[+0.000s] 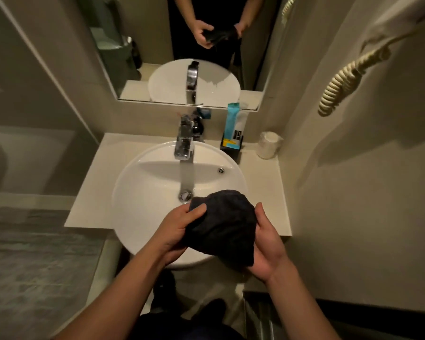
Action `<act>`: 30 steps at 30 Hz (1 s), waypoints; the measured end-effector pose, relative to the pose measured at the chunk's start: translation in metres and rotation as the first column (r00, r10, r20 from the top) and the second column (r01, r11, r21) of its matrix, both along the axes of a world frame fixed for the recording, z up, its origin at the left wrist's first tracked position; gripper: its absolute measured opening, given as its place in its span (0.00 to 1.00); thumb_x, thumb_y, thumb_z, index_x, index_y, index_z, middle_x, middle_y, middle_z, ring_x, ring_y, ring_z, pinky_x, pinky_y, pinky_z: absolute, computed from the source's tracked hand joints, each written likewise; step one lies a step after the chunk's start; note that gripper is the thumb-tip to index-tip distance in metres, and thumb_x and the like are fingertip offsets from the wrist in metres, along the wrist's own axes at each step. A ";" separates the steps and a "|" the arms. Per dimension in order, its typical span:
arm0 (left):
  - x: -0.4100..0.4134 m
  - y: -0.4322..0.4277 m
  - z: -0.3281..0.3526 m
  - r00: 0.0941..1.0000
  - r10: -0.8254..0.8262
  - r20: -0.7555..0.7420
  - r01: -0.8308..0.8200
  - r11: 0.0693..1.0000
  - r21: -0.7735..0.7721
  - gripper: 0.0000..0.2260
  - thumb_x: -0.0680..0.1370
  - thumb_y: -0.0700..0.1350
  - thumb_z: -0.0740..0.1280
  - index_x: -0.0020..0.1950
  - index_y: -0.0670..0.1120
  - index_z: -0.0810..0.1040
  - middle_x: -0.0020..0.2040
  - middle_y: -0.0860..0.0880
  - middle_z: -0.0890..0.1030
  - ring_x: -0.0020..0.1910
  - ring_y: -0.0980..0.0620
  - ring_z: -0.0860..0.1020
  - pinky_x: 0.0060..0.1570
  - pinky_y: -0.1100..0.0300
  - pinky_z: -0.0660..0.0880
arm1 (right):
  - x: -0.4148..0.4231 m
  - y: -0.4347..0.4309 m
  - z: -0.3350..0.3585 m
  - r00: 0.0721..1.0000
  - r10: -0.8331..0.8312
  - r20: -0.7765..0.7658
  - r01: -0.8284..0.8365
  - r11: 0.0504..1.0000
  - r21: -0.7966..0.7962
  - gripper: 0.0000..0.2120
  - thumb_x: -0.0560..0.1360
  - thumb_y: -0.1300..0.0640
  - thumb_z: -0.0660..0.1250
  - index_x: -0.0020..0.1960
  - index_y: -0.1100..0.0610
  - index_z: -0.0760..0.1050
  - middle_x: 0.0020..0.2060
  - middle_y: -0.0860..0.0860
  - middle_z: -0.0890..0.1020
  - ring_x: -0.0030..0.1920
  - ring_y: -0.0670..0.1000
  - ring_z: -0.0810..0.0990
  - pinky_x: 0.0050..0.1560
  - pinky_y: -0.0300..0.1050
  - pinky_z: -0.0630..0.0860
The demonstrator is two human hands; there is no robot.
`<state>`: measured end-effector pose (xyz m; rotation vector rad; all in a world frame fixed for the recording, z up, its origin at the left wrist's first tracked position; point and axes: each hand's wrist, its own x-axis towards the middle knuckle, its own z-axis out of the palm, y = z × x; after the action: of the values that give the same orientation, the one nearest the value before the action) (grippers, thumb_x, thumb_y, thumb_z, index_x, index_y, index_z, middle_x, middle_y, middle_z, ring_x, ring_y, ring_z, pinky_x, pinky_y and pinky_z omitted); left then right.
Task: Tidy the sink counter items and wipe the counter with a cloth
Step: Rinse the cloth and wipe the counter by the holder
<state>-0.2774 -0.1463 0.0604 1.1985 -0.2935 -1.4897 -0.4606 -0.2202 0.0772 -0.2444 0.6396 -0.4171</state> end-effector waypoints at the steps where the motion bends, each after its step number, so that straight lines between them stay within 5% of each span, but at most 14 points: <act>1: 0.005 0.006 0.000 0.998 0.012 0.058 -0.012 1.000 -0.013 0.16 0.78 0.44 0.70 0.64 0.38 0.81 0.61 0.37 0.84 0.62 0.40 0.82 0.58 0.54 0.81 | 0.005 0.002 -0.001 0.999 0.033 -0.015 -0.033 0.999 -0.002 0.38 0.82 0.32 0.50 0.78 0.60 0.66 0.76 0.64 0.68 0.76 0.65 0.67 0.78 0.60 0.61; 4: 0.017 0.026 -0.003 0.979 0.057 0.194 -0.056 0.998 -0.013 0.14 0.79 0.41 0.69 0.64 0.40 0.81 0.59 0.40 0.85 0.61 0.42 0.83 0.59 0.52 0.80 | 0.018 0.011 -0.007 0.995 0.078 -0.056 -0.077 0.997 0.016 0.36 0.82 0.34 0.55 0.76 0.61 0.69 0.74 0.65 0.71 0.75 0.65 0.69 0.79 0.61 0.59; 8: 0.030 0.055 -0.019 0.952 0.085 0.294 -0.096 0.995 0.022 0.13 0.79 0.41 0.71 0.64 0.42 0.82 0.59 0.42 0.86 0.61 0.43 0.83 0.65 0.47 0.77 | 0.034 0.030 -0.020 0.965 0.035 -0.260 -0.066 0.991 -0.114 0.22 0.85 0.49 0.59 0.72 0.62 0.73 0.66 0.63 0.80 0.67 0.63 0.79 0.70 0.60 0.72; 14: 0.050 0.088 -0.056 0.921 -0.013 0.390 -0.062 0.982 0.178 0.11 0.80 0.44 0.71 0.62 0.45 0.83 0.55 0.47 0.87 0.56 0.47 0.85 0.63 0.43 0.80 | 0.056 0.069 -0.047 0.716 -0.131 -0.686 -0.280 0.846 -0.454 0.09 0.82 0.56 0.66 0.61 0.53 0.79 0.52 0.52 0.86 0.52 0.52 0.86 0.47 0.44 0.84; 17: 0.054 0.098 -0.069 0.908 -0.022 0.417 -0.075 0.974 0.215 0.10 0.80 0.43 0.71 0.61 0.47 0.83 0.55 0.47 0.87 0.56 0.47 0.85 0.61 0.45 0.81 | 0.063 0.084 -0.065 0.606 -0.246 -0.757 -0.365 0.760 -0.538 0.10 0.82 0.58 0.66 0.62 0.57 0.77 0.49 0.49 0.85 0.50 0.47 0.84 0.39 0.34 0.80; 22: 0.054 0.105 -0.077 0.850 -0.036 0.525 -0.085 0.975 0.204 0.09 0.80 0.43 0.70 0.61 0.47 0.82 0.54 0.49 0.86 0.56 0.47 0.84 0.54 0.53 0.82 | 0.071 0.094 -0.086 0.510 -0.328 -0.795 -0.469 0.669 -0.577 0.16 0.83 0.56 0.63 0.70 0.54 0.67 0.50 0.46 0.79 0.50 0.44 0.79 0.45 0.37 0.76; 26: 0.051 0.107 -0.084 0.583 -0.183 0.792 -0.108 0.948 0.299 0.18 0.79 0.48 0.71 0.67 0.43 0.78 0.60 0.45 0.83 0.59 0.45 0.80 0.57 0.49 0.80 | 0.075 0.095 -0.096 0.400 -0.380 -0.834 -0.642 0.533 -0.551 0.21 0.83 0.57 0.63 0.74 0.56 0.63 0.60 0.54 0.76 0.60 0.53 0.78 0.58 0.45 0.78; 30: 0.048 0.119 -0.090 0.116 -0.409 0.905 -0.100 0.902 0.420 0.35 0.77 0.58 0.72 0.79 0.47 0.64 0.68 0.44 0.71 0.68 0.44 0.70 0.66 0.50 0.72 | 0.067 0.097 -0.103 0.224 -0.554 -0.802 -0.907 0.182 -0.379 0.21 0.82 0.56 0.66 0.73 0.54 0.69 0.68 0.54 0.73 0.67 0.54 0.71 0.65 0.47 0.72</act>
<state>-0.2297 -0.0270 -0.0298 2.5148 -1.1264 -0.5932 -0.3940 -0.1233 -0.0260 -2.2052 1.5274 -0.1417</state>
